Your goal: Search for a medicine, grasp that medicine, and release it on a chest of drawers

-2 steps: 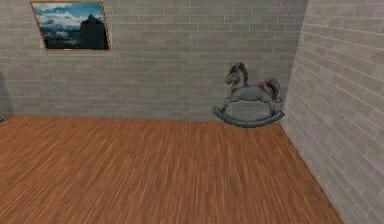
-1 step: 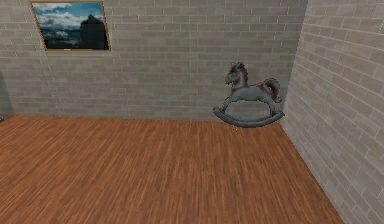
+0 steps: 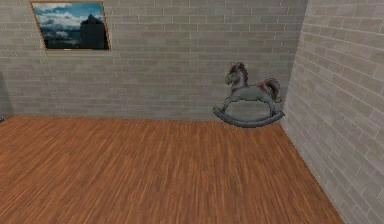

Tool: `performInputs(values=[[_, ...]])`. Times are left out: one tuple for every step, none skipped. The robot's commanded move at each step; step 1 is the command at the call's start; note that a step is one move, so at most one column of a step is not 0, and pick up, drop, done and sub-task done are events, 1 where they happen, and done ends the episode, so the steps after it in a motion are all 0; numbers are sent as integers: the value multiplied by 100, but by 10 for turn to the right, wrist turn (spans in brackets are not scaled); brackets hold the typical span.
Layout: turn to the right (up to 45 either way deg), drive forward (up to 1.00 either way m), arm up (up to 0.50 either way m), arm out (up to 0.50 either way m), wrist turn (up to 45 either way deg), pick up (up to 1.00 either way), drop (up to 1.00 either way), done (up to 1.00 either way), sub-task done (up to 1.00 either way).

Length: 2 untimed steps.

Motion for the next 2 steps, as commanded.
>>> performInputs(values=[[-450, 0, 0, 0, 0, 0, 0, 0, 0], [-450, 0, 0, 0, 0, 0, 0, 0, 0]])
